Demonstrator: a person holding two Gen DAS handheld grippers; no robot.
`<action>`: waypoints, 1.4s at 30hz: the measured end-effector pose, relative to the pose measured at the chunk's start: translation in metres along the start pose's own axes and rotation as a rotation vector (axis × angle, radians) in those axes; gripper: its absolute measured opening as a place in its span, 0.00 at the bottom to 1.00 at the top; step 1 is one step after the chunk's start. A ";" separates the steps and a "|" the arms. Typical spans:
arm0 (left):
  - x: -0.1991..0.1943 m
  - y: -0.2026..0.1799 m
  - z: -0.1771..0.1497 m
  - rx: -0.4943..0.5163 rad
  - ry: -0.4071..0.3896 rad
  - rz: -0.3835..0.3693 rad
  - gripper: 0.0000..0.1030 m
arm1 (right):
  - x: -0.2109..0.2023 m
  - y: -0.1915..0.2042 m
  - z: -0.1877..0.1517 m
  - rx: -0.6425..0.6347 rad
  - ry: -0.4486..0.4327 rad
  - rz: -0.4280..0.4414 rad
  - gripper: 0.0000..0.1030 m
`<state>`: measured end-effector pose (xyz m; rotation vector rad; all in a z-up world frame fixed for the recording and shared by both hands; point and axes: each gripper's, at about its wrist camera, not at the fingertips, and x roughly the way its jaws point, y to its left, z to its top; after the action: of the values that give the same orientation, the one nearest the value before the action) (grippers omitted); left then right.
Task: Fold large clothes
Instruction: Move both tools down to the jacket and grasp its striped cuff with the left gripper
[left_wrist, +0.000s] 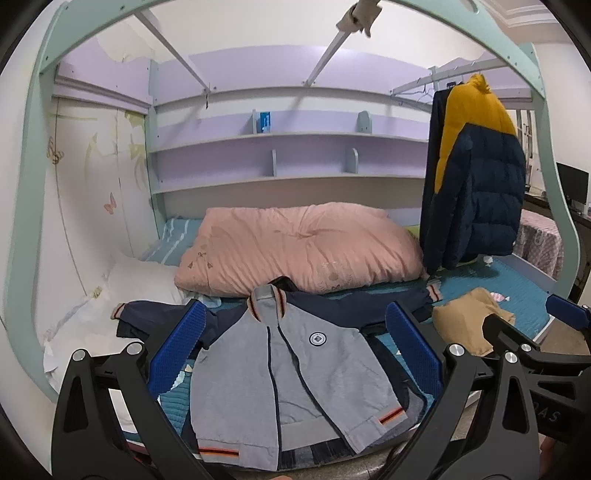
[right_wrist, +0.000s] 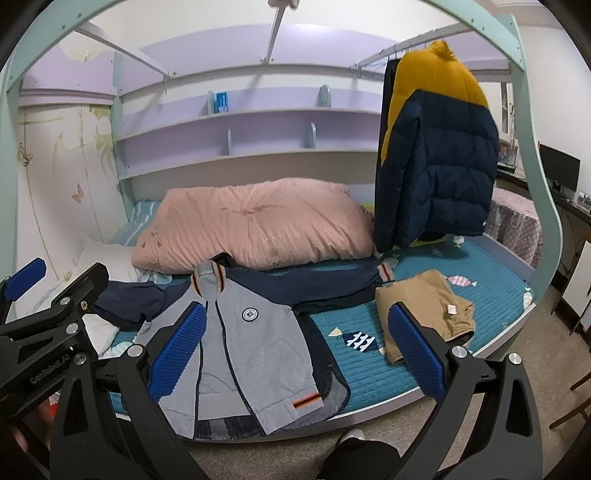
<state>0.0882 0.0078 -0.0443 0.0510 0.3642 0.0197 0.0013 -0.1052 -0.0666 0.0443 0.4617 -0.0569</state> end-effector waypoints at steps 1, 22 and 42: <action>0.007 0.000 0.000 -0.003 0.005 0.002 0.95 | 0.009 0.000 0.000 0.002 0.012 0.004 0.93; 0.267 0.172 -0.081 -0.033 0.388 0.199 0.95 | 0.285 0.144 -0.049 -0.178 0.409 0.193 0.92; 0.393 0.527 -0.133 -0.630 0.431 0.353 0.95 | 0.482 0.290 -0.087 -0.245 0.533 0.473 0.25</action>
<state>0.4026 0.5513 -0.2798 -0.5209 0.7621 0.4987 0.4121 0.1671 -0.3507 -0.0749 0.9763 0.4874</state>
